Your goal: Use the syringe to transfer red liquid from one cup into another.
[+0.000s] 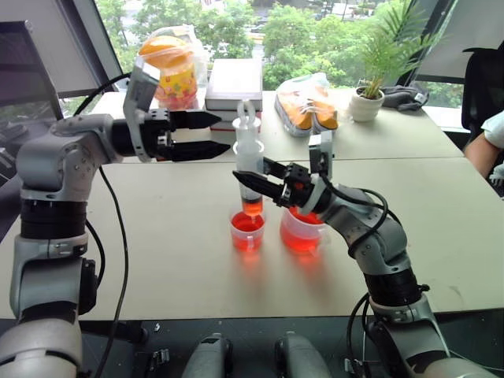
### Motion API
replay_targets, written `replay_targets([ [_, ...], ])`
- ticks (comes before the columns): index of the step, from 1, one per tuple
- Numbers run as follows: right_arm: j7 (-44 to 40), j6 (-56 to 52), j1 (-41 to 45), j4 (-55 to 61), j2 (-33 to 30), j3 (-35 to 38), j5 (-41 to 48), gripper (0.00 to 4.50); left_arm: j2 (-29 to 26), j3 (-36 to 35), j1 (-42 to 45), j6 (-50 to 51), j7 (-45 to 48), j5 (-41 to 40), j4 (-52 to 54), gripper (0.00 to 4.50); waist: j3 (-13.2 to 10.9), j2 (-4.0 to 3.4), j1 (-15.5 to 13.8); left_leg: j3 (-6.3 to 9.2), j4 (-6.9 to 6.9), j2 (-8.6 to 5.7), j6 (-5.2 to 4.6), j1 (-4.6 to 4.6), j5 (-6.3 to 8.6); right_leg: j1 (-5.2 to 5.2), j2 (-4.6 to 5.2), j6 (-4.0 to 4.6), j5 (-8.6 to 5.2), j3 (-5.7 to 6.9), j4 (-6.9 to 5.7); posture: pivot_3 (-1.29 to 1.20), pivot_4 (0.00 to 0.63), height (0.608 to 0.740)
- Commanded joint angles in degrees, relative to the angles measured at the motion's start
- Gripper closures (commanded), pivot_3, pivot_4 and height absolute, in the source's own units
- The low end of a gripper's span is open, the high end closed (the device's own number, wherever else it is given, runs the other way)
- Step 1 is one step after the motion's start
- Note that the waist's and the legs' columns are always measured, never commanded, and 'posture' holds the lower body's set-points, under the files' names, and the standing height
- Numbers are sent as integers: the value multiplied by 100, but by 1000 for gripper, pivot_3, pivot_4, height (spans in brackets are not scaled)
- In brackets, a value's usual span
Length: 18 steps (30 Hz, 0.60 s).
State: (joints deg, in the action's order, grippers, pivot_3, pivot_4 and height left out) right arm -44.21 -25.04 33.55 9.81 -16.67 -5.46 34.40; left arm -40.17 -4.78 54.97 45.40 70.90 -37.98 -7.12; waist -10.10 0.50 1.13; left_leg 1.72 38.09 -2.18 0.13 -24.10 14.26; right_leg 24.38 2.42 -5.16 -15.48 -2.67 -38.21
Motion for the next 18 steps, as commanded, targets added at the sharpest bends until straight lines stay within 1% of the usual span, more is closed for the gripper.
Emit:
replay_targets([
  [1,-60,153,44,134,44,61,-43,3086,182,-254,488,-67,-195,-148,-225,84,0,0,-13,1,0,0,0,0,0,0,0,0,0,1,-1,0,150,740],
  [6,-55,129,-20,201,45,50,-97,3086,505,-181,760,-249,-178,-65,-607,84,0,0,-27,-1,2,-3,0,0,0,-3,1,0,0,6,2,0,150,740],
  [13,-25,59,-58,335,43,32,-125,3086,849,145,848,-725,-176,307,-790,84,0,0,-13,-1,-1,-2,0,0,0,1,0,0,0,4,0,0,150,740],
  [14,-25,45,-54,348,43,33,-123,3086,895,170,858,-752,-189,330,-808,606,0,0,-14,-1,-1,-2,0,0,0,1,0,0,0,3,1,0,150,740],
  [15,-26,34,-48,352,46,35,-123,3086,927,189,863,-760,-149,315,-803,949,0,0,-16,-1,-1,-2,0,0,0,1,0,0,0,3,0,0,150,740],
  [16,-24,21,-46,366,48,37,-122,3086,952,195,861,-750,-111,280,-772,1412,0,0,-17,-1,-1,-1,0,0,0,1,0,0,0,2,0,0,150,740],
  [18,-21,-5,-39,387,55,39,-117,3086,995,172,865,-685,-72,180,-707,2458,0,0,-16,-1,-1,-2,0,0,0,1,0,0,0,1,0,0,150,740],
])
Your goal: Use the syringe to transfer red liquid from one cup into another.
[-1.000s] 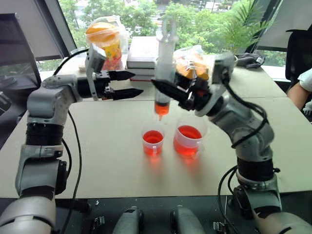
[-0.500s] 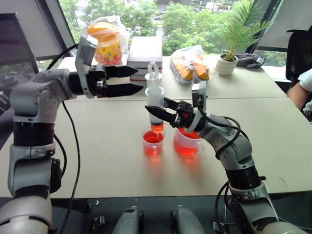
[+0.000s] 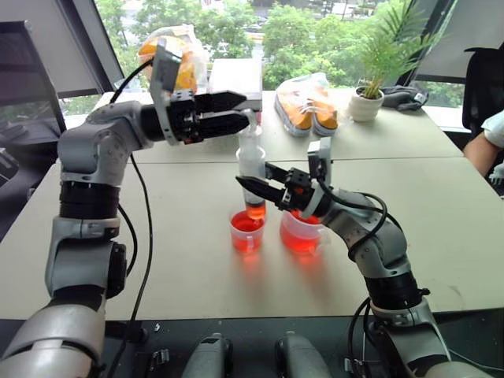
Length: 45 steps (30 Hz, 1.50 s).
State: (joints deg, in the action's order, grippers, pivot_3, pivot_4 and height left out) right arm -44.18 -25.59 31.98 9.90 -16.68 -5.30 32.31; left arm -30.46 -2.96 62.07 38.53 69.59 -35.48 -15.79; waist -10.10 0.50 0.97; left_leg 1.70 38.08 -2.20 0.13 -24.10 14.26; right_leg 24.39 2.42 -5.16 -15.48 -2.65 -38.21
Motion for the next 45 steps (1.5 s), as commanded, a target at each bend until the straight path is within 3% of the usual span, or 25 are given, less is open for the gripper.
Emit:
replay_targets([
  [1,-21,40,123,384,59,23,94,3086,37,-21,159,23,69,-93,177,2825,0,0,0,0,0,0,0,0,0,0,0,0,0,0,0,0,150,740],
  [4,-7,18,160,376,78,26,103,3086,69,-56,165,200,137,-215,235,4401,0,0,1,0,0,0,0,0,0,0,0,0,0,0,0,0,150,740],
  [5,-1,10,169,379,86,27,103,3086,63,-55,156,236,167,-234,263,4469,0,0,8,0,0,0,0,0,0,0,0,0,0,-1,0,0,150,740],
  [32,532,-665,1372,625,-32,933,751,3086,-166,680,-893,-21,622,119,1231,4469,0,0,-1,1,-1,1,0,-1,0,0,2,0,0,-3,2,0,150,740],
  [42,544,-700,1279,553,-4,880,789,3086,-259,448,-520,126,445,134,909,4469,0,0,0,1,-1,0,0,-2,0,0,2,0,0,-2,2,0,150,740],
  [45,526,-704,1133,502,26,798,747,3086,-360,219,-269,275,225,175,568,3490,0,0,0,1,-1,0,0,-2,0,0,2,0,0,-2,2,0,150,740],
])
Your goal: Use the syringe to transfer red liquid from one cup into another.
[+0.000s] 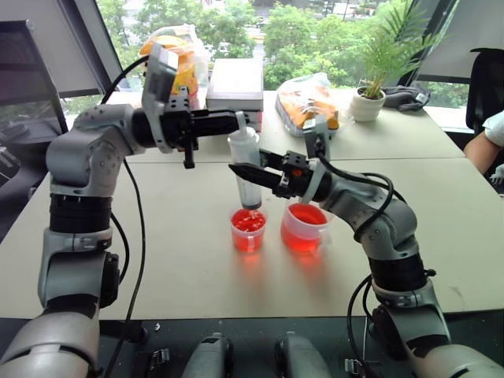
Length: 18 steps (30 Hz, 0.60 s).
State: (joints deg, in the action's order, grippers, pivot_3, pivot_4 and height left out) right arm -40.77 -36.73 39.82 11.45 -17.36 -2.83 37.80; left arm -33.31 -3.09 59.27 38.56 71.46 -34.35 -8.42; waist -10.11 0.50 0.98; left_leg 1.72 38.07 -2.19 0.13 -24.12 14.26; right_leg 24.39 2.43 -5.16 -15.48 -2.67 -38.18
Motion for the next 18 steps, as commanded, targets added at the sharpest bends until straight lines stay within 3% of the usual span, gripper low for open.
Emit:
replay_targets([
  [1,186,394,310,328,102,541,199,3086,-140,182,51,295,28,77,-240,3043,0,0,-1,0,0,0,0,0,0,0,0,0,0,0,0,0,150,740],
  [7,175,280,171,268,72,556,241,3086,-527,-156,75,362,31,-24,-313,53,-1,0,26,0,-6,2,0,0,0,6,-3,0,0,0,-2,0,150,740],
  [14,447,-73,338,266,3,850,600,3086,-726,-194,-356,232,79,-76,-41,53,-1,0,-3,-1,-9,2,0,-1,0,5,2,0,0,-1,0,0,150,740],
  [18,1086,-789,969,-42,-530,1468,875,3086,-644,-202,-611,203,-13,-117,191,53,-1,0,-20,0,-5,1,0,-9,0,8,7,1,0,1,2,0,150,740],
])
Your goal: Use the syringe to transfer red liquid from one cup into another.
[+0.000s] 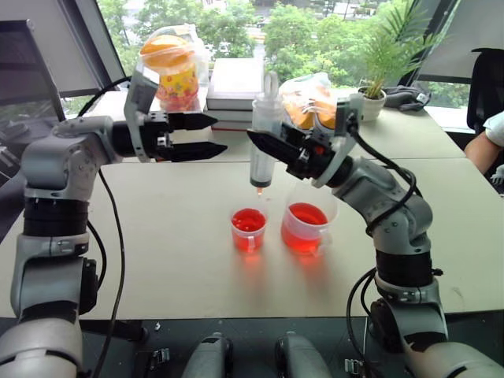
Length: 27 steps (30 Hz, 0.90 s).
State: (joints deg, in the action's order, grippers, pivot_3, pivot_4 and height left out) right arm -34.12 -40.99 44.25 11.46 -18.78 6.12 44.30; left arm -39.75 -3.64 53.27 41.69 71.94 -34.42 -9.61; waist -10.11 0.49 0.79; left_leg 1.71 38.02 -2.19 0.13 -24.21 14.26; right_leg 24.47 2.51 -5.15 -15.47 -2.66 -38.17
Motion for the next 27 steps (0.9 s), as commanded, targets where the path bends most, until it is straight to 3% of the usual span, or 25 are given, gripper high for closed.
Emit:
replay_targets([
  [1,604,-602,708,-197,-610,703,218,3086,23,-141,-68,-120,-79,-112,362,53,0,0,-9,0,0,0,0,-1,0,1,1,0,0,1,2,0,150,740],
  [6,1180,-2234,1382,-1169,-1953,1085,127,3086,113,-74,-430,-215,-118,-100,654,53,1,1,-6,2,-9,0,0,-8,1,1,7,2,-1,4,17,0,150,740],
  [9,993,-3265,1493,-1969,-3022,548,-345,3086,164,-8,-652,-289,-95,-77,813,53,0,0,-4,-3,-16,0,-1,-16,1,11,9,3,-1,0,22,0,150,740],
  [13,565,-3820,1329,-2615,-3633,-315,-785,3086,256,22,-859,-377,-172,-82,979,53,0,0,29,-6,-21,1,-2,-19,2,13,9,4,-2,-2,31,0,150,740],
  [21,-292,-3012,1132,-4491,-3454,-1392,-1899,3086,403,11,-1260,-318,-438,-177,1449,53,0,0,17,-15,-16,1,-3,-19,2,13,6,2,0,-5,28,0,150,740],
  [27,-628,-2497,1173,-5374,-3132,-1569,-2500,3086,385,28,-1376,-278,-589,-209,1637,53,0,0,16,-14,-11,-1,-3,-18,2,11,3,1,0,-2,23,0,150,740],
])
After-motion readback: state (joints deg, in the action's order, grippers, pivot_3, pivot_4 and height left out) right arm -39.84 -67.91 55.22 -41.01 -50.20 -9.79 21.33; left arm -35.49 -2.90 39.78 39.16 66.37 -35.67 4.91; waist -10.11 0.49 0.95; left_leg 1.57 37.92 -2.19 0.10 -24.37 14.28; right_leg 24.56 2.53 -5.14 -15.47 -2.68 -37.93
